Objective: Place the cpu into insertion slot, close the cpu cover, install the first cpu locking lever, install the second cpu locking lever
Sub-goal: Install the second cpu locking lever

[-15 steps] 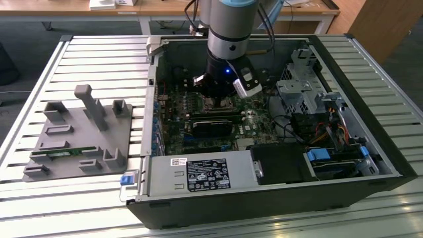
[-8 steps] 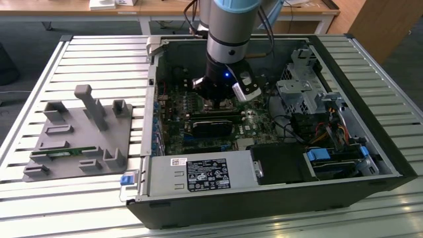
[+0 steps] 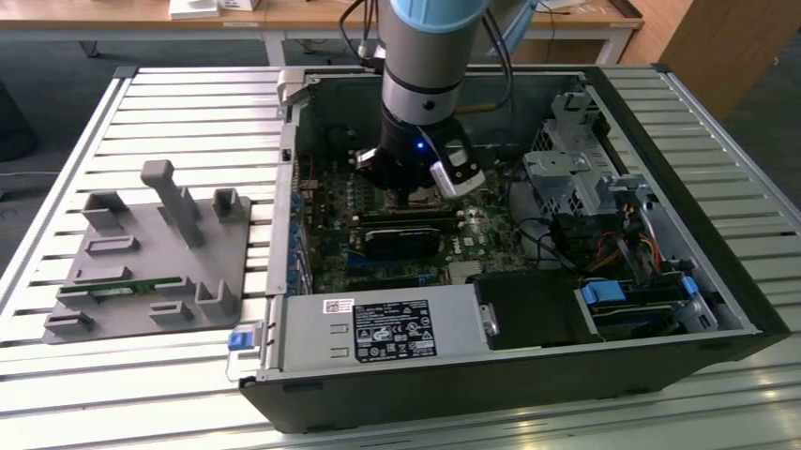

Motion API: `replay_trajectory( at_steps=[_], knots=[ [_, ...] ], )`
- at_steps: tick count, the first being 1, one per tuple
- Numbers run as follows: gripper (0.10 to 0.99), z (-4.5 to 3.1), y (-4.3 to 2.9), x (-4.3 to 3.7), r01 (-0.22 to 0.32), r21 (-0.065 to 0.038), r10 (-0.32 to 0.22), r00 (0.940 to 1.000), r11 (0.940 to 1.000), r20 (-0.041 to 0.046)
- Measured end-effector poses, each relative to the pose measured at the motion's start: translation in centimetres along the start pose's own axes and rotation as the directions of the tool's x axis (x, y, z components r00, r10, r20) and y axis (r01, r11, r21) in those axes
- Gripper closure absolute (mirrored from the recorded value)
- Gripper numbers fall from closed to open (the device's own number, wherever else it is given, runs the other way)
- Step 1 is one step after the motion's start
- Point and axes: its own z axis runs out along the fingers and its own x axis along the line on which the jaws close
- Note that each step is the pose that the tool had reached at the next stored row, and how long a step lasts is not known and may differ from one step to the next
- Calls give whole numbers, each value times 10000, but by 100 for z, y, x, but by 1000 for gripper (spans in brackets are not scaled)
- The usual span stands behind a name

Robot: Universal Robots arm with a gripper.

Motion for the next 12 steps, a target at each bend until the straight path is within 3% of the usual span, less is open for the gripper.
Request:
replay_trajectory(
  at_steps=[6, 12],
  knots=[
    [980, 64, -10, 16, 3, -61, -3, 10000, 10000, -2],
    [980, 58, -72, 39, 15, -504, -15, 10000, 9987, 0]
  ],
)
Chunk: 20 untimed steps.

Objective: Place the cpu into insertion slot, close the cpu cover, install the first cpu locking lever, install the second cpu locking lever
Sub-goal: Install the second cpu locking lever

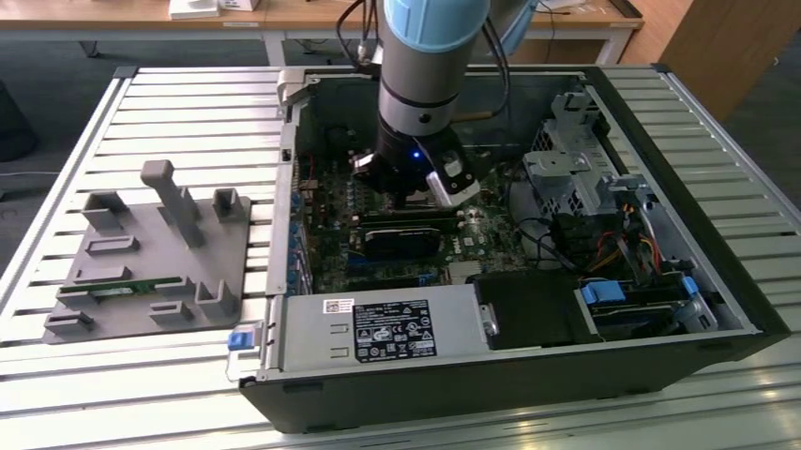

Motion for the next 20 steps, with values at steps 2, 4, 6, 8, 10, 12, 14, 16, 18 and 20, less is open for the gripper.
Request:
replay_trajectory(
  at_steps=[2, 4, 6, 8, 10, 12, 14, 16, 18, 20],
  knots=[
    [980, -1, -9, 14, 5, -86, -5, 10000, 10000, -1],
    [980, -4, -24, 24, 7, -142, -7, 10000, 9999, 0],
    [980, -7, -37, 27, 8, -198, -8, 10000, 9998, -1],
    [980, -10, -57, 28, 9, -246, -9, 10000, 9997, 0],
    [980, -14, -76, 29, 11, -292, -11, 10000, 9996, 0],
    [980, -18, -96, 30, 12, -336, -12, 10000, 9994, 0],
    [980, -21, -113, 32, 14, -378, -14, 10000, 9993, 0],
    [980, -24, -128, 39, 13, -415, -13, 10000, 9991, 0],
    [980, -26, -142, 44, 16, -453, -16, 10000, 9990, 0],
    [980, -27, -150, 61, 18, -506, -18, 10000, 9987, 0]
  ],
)
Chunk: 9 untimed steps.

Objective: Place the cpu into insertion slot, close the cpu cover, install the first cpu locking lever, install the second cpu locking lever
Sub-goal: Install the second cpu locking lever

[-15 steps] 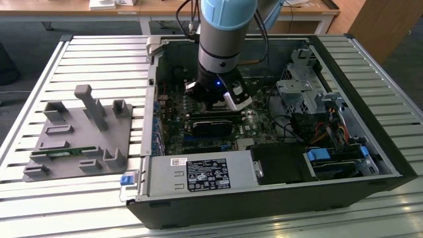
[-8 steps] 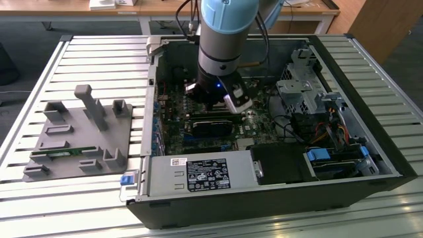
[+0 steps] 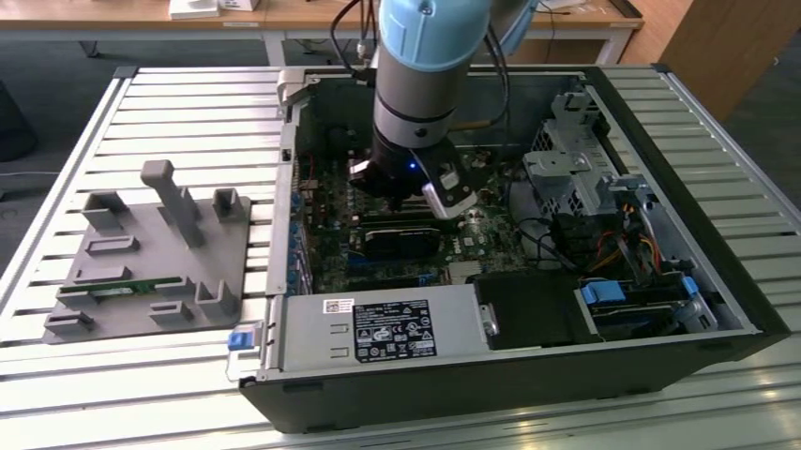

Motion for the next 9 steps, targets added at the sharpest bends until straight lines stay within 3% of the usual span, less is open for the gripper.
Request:
replay_trajectory(
  at_steps=[3, 9],
  knots=[
    [980, 2, -6, 44, 3, -94, -3, 10000, 10000, 0],
    [980, 81, -26, 45, 5, -157, -5, 10000, 9999, 1]
  ],
)
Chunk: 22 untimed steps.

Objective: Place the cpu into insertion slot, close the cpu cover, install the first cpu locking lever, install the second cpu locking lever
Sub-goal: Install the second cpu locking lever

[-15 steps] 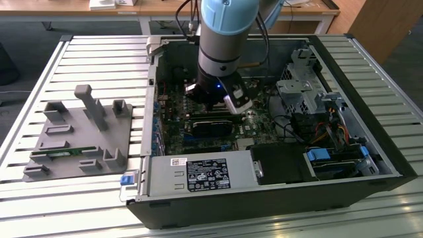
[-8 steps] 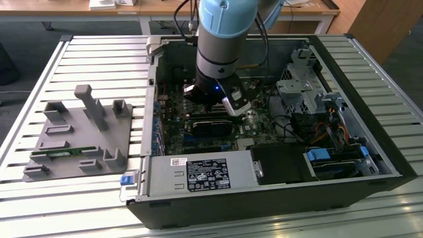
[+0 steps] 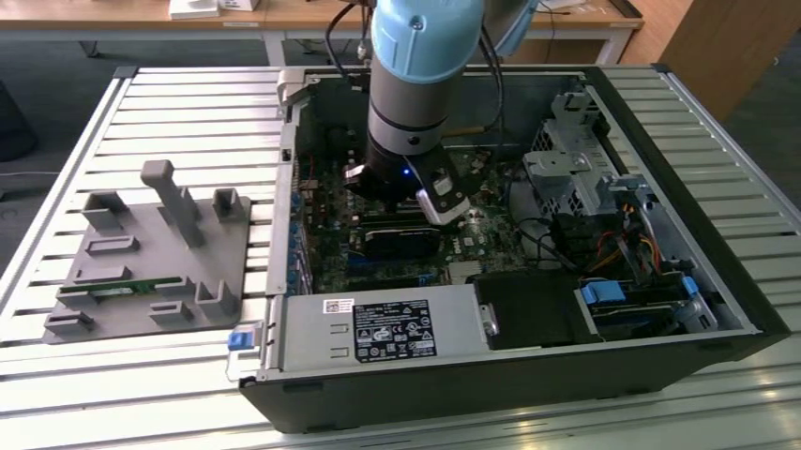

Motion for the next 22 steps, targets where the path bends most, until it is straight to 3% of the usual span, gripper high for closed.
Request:
replay_trajectory(
  at_steps=[5, 11, 22],
  knots=[
    [980, 59, -16, 1, 2, -61, -2, 10000, 10000, 0],
    [980, 62, -55, 2, 5, -186, -5, 10000, 9998, 0],
    [980, 123, -96, 11, 19, -650, -19, 10000, 9979, 1]
  ],
)
